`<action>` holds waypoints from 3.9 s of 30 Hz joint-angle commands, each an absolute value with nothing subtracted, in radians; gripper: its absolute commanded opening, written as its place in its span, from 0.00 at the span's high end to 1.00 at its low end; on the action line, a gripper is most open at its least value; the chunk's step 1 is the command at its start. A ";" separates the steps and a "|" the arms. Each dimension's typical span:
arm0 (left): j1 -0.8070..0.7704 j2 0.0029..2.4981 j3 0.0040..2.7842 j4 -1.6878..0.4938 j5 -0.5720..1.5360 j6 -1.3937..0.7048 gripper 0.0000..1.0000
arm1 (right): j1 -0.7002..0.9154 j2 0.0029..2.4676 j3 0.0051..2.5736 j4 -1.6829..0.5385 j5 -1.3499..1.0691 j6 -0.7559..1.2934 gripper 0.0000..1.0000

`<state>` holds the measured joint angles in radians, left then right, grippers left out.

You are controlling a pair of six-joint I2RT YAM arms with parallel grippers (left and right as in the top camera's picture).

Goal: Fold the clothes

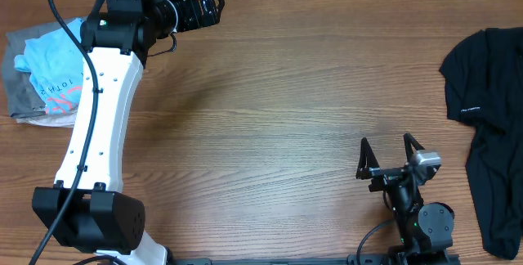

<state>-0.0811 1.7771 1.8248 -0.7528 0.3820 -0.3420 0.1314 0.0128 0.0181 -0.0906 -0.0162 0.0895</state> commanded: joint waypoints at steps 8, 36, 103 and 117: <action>-0.079 1.778 1.821 -0.753 0.385 -0.345 0.00 | 0.128 0.003 0.008 -0.085 -0.009 -0.145 0.00; -0.079 1.779 1.821 -0.752 0.385 -0.345 0.00 | 0.128 0.003 0.008 -0.084 -0.010 -0.131 0.00; -0.127 0.862 1.814 -0.760 0.383 -0.345 0.00 | 0.128 0.003 0.008 -0.084 -0.010 -0.131 0.00; -0.122 0.463 1.596 -0.759 0.382 -0.344 0.00 | 0.128 0.003 0.008 -0.084 -0.010 -0.131 0.00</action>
<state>-0.1230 0.5468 1.6752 -0.7578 0.3817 -0.3420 0.1314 0.0128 0.0181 -0.0902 -0.0181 -0.1287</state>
